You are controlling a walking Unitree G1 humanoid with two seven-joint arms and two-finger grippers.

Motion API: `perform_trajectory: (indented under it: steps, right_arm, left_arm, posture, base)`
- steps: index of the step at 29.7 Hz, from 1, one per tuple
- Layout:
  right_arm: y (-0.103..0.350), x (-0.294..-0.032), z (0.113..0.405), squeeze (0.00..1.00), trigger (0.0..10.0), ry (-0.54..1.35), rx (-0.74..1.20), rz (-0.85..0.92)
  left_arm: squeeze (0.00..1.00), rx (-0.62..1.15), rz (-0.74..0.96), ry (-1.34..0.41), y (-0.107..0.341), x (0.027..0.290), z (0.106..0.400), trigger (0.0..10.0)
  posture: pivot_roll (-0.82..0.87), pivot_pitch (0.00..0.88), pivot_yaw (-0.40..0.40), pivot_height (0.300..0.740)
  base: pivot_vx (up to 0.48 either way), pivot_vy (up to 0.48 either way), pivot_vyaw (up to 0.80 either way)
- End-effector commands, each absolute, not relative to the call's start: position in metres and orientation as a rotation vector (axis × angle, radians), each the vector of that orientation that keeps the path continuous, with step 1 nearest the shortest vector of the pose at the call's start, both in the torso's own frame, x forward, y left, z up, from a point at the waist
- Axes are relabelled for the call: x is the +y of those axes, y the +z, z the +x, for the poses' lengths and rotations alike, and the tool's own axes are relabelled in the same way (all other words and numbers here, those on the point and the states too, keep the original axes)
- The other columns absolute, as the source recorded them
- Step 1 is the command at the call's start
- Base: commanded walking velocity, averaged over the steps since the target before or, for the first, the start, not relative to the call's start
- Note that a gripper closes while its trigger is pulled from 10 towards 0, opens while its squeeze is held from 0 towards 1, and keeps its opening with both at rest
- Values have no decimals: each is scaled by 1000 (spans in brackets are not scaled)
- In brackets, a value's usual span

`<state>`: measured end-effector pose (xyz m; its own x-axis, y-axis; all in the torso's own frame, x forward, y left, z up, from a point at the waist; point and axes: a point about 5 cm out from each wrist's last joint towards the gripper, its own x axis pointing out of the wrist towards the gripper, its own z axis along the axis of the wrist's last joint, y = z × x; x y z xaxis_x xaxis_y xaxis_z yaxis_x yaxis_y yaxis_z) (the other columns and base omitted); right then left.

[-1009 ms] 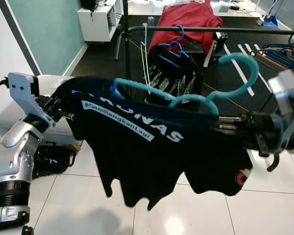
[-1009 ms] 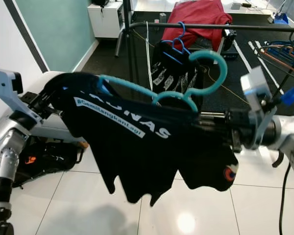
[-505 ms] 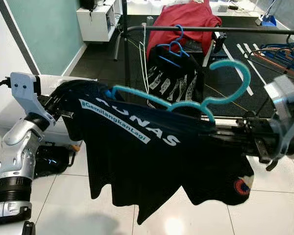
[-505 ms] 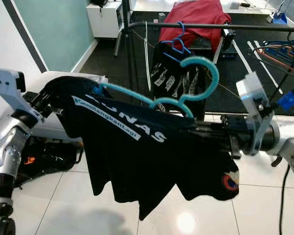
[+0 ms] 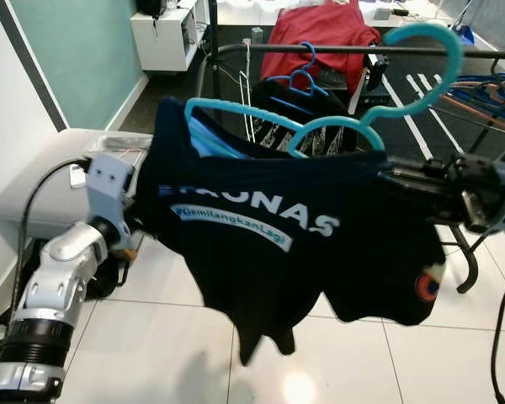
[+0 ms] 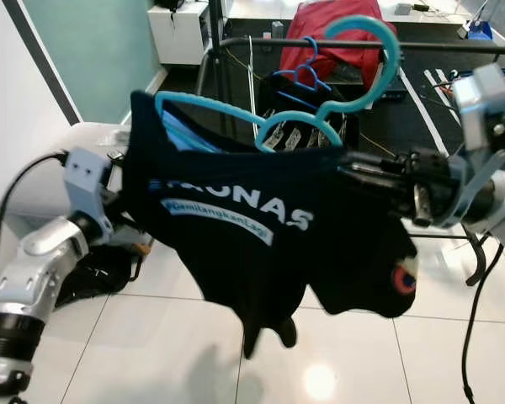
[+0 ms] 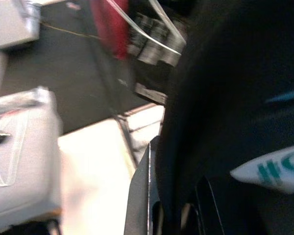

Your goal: Hang hanger

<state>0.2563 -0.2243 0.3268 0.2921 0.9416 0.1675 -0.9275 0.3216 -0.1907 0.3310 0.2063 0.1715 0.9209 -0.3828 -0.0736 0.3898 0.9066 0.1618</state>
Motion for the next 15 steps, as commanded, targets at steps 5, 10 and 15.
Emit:
perform_trajectory:
  steps: [5,10,15]
  right_arm:
    - [346,-229,252,0,0,1216,-441,-66]
    - [337,-227,255,0,0,1218,-385,-81]
    - [316,-225,258,0,0,1216,-251,-156]
  left_arm:
    - [0,24,146,-701,175,165,307,0]
    - [0,-68,96,-842,190,144,294,0]
    - [0,-156,47,-827,208,150,293,4863]
  posture:
    - [-109,125,34,740]
    - [-111,126,35,740]
    - [-116,128,33,740]
  base:
    - [0,0,0]
    - [0,0,0]
    - [0,0,0]
